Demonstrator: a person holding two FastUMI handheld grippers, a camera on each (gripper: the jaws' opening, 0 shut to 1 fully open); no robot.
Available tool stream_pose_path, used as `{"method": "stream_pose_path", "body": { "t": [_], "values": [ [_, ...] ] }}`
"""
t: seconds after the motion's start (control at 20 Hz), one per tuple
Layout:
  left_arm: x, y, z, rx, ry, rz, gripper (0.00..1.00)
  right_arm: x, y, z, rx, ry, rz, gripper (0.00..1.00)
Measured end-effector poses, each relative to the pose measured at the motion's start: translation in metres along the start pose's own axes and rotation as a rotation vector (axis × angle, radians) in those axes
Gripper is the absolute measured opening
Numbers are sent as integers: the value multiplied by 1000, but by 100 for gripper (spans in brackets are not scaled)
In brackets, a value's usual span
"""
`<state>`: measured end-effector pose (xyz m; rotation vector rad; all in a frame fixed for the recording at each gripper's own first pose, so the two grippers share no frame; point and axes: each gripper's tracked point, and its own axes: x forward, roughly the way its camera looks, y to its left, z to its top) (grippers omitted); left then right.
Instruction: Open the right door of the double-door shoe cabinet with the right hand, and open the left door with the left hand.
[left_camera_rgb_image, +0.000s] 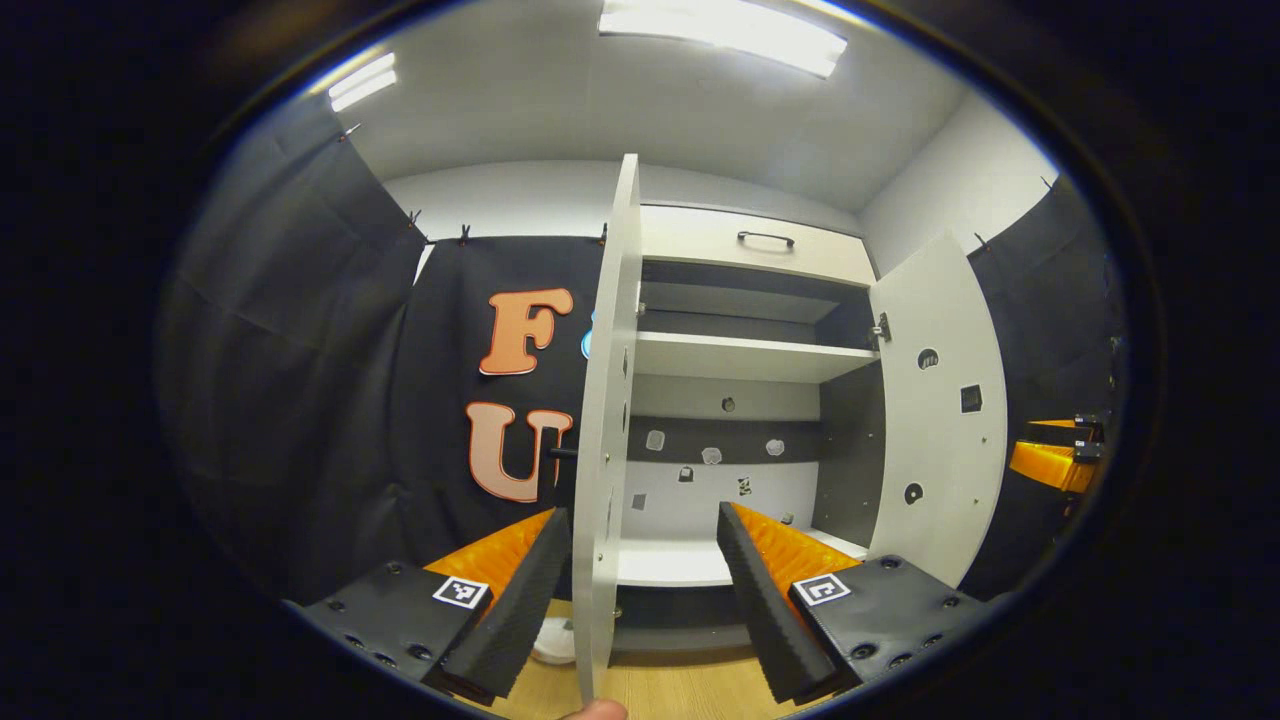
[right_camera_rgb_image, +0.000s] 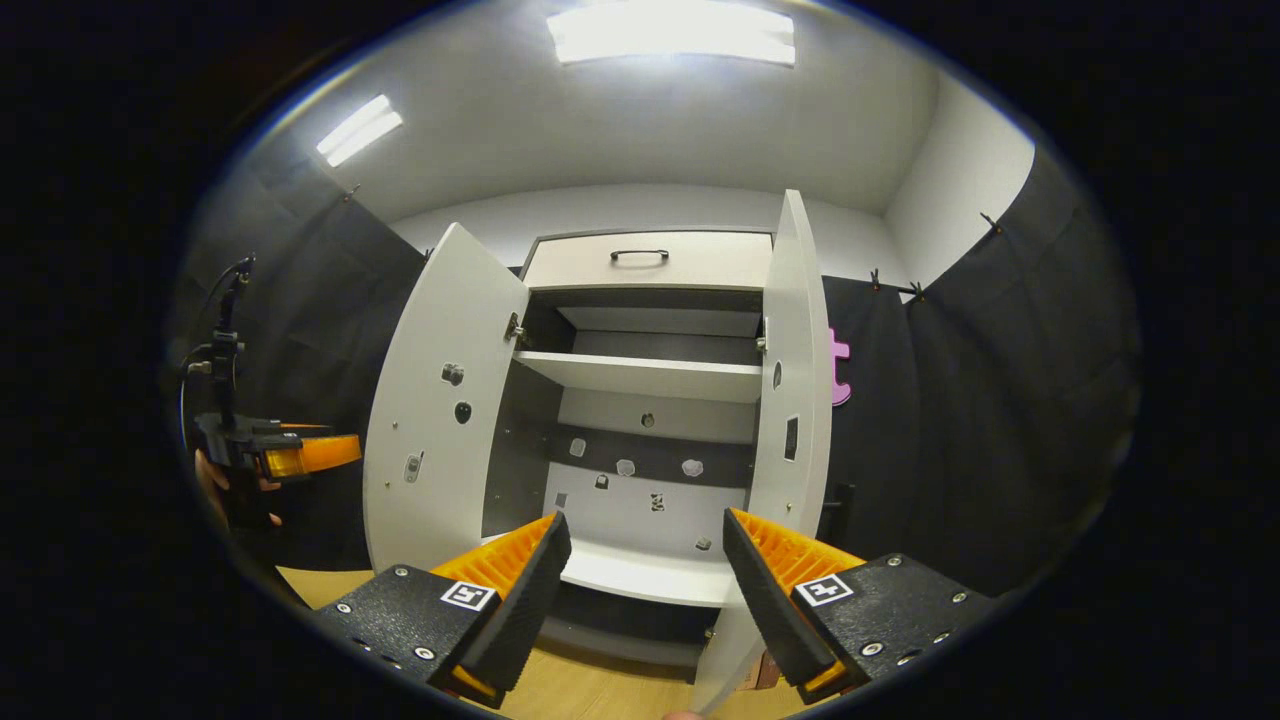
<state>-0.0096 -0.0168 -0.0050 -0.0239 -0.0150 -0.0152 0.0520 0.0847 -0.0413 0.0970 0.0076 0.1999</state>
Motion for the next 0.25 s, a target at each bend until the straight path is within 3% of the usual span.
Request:
{"method": "stream_pose_path", "body": {
  "t": [0.25],
  "values": [
    [2,-3,2,8,-2,-3,96,4,-6,1,-4,-2,-8,93]
  ]
}}
